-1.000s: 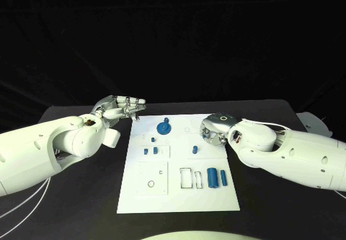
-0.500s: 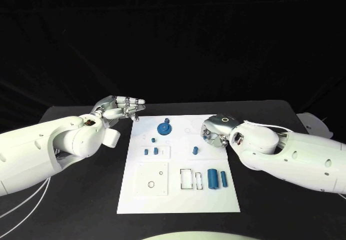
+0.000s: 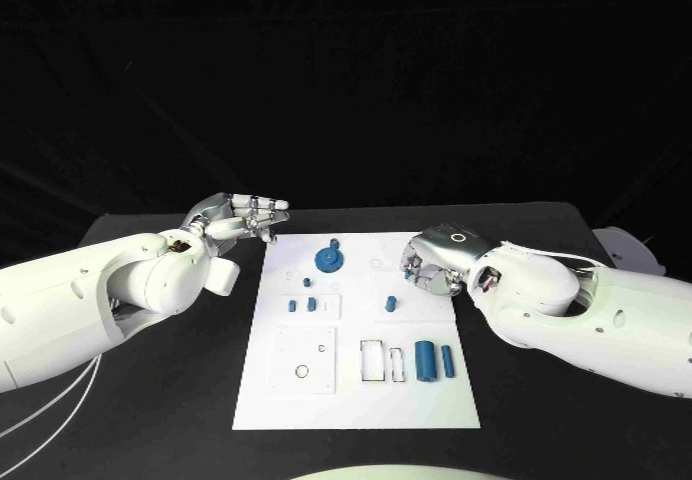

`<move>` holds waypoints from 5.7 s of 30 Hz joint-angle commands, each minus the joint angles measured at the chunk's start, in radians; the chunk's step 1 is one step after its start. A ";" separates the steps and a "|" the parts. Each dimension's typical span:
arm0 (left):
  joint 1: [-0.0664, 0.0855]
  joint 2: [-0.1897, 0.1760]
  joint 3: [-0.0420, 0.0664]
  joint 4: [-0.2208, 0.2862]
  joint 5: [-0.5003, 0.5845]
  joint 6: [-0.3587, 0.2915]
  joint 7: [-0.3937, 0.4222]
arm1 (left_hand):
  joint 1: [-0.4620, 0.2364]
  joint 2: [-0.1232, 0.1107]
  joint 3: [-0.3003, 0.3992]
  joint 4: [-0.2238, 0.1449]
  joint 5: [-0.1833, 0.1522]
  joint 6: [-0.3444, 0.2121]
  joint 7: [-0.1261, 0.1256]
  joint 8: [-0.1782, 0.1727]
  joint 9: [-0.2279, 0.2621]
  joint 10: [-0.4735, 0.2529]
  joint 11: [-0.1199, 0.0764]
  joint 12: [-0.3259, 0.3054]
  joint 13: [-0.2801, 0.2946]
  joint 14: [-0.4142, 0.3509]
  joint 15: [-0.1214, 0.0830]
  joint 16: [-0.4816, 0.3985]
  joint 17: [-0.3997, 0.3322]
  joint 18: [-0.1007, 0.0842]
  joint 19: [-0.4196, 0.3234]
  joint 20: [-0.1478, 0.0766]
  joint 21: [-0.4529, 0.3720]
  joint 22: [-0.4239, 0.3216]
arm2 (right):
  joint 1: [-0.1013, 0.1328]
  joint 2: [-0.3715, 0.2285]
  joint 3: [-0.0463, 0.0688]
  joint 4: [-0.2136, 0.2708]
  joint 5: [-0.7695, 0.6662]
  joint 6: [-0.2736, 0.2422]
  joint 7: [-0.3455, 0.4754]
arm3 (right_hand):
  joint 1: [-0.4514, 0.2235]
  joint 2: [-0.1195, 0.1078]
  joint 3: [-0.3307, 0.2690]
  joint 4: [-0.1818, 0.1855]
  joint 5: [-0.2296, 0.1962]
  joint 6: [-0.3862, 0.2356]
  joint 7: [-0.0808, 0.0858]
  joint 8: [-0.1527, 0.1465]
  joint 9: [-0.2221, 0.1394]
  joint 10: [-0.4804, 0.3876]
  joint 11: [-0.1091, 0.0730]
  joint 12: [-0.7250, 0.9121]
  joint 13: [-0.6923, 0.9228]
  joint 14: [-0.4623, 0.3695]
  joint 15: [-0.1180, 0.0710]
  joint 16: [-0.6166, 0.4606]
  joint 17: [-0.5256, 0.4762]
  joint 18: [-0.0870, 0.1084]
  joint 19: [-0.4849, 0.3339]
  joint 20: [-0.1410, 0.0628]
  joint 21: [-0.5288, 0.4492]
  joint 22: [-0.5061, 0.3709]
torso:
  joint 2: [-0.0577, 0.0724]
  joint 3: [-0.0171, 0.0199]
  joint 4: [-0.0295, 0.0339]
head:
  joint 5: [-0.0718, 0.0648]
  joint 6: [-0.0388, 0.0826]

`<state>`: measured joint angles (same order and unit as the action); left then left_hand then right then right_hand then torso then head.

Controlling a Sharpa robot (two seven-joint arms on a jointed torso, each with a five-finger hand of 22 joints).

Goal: Assemble the parts on the task board

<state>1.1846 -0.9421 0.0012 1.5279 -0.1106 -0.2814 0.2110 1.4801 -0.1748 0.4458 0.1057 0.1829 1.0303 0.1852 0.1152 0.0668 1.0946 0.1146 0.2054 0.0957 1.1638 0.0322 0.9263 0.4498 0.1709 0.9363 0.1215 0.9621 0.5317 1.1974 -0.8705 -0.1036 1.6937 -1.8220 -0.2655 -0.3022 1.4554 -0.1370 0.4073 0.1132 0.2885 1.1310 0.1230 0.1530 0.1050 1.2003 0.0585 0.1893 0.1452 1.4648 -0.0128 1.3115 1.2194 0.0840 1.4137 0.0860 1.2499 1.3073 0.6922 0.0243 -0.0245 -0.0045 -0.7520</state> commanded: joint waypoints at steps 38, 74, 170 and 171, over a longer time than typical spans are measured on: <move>0.001 0.087 0.000 -0.031 0.005 0.035 -0.004 | -0.003 0.014 -0.003 -0.005 -0.006 -0.008 0.005 -0.004 -0.001 -0.010 0.004 0.007 0.002 -0.009 0.003 -0.009 -0.003 0.014 -0.006 0.003 -0.005 -0.003 | -0.141 0.237 -0.013 0.042 0.039 -0.042 0.066 | -0.015 0.003 0.012 -0.003 -0.004 0.009 0.003 0.003 0.001 0.011 -0.001 -0.010 -0.005 0.044 -0.008 0.003 0.000 -0.015 0.009 -0.001 0.010 0.097 | -0.001 -0.0040 0.0056 | 0.184 -0.056; 0.001 0.085 0.000 -0.031 0.005 0.041 -0.011 | -0.005 0.014 -0.005 -0.005 -0.006 -0.009 0.005 -0.004 0.000 -0.012 0.004 0.009 0.002 -0.009 0.003 -0.011 -0.005 0.014 -0.006 0.004 -0.007 -0.004 | -0.155 0.259 -0.015 -0.005 0.027 0.015 0.053 | -0.022 0.005 0.015 -0.004 -0.004 0.007 0.003 0.001 0.002 0.012 0.000 -0.014 -0.008 0.044 -0.007 0.005 0.001 -0.016 0.010 -0.001 0.013 0.100 | 0.000 -0.0033 0.0053 | 0.196 -0.067; 0.001 0.070 0.000 -0.035 0.002 0.057 -0.030 | -0.011 0.019 -0.009 -0.004 -0.006 -0.010 0.005 -0.003 0.000 -0.016 0.005 0.014 0.003 -0.009 0.004 -0.014 -0.009 0.014 -0.007 0.006 -0.012 -0.007 | -0.035 0.053 -0.004 0.043 0.068 0.092 -0.025 | 0.007 0.054 -0.215 0.094 -0.072 -0.094 0.001 -0.069 -0.021 -0.058 0.002 0.053 -0.075 0.027 -0.004 -0.020 -0.088 -0.002 -0.007 0.004 -0.080 0.086 | -0.007 -0.0071 -0.0036 | 0.146 -0.043; 0.001 0.070 0.000 -0.035 0.002 0.057 -0.030 | -0.011 0.019 -0.009 -0.004 -0.006 -0.010 0.005 -0.003 0.000 -0.016 0.005 0.014 0.003 -0.009 0.004 -0.014 -0.009 0.014 -0.007 0.006 -0.012 -0.007 | -0.035 0.054 -0.004 0.042 0.068 0.093 -0.025 | 0.008 0.054 -0.212 0.094 -0.073 -0.091 0.001 -0.068 -0.020 -0.056 0.002 0.053 -0.076 0.028 -0.005 -0.020 -0.088 -0.003 -0.007 0.003 -0.079 0.086 | -0.007 -0.0070 -0.0034 | 0.146 -0.044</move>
<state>1.1846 -0.8735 0.0002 1.4911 -0.1106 -0.2426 0.1794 1.4681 -0.1629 0.4431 0.1030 0.1829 1.0268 0.1886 0.1153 0.0665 1.0840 0.1180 0.2131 0.0973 1.1600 0.0360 0.9176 0.4416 0.1710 0.9328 0.1251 0.9552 0.5258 1.1635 -0.8181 -0.1080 1.7376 -1.7512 -0.1694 -0.3375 1.4630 -0.0909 0.1895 0.2081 0.2203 1.0331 0.1238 0.0809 0.0842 1.1374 0.0601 0.2465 0.0703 1.4683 -0.0094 1.2883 1.1304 0.0845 1.4025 0.0893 1.1673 1.3080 0.6858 0.0173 -0.0279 0.1415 -0.7949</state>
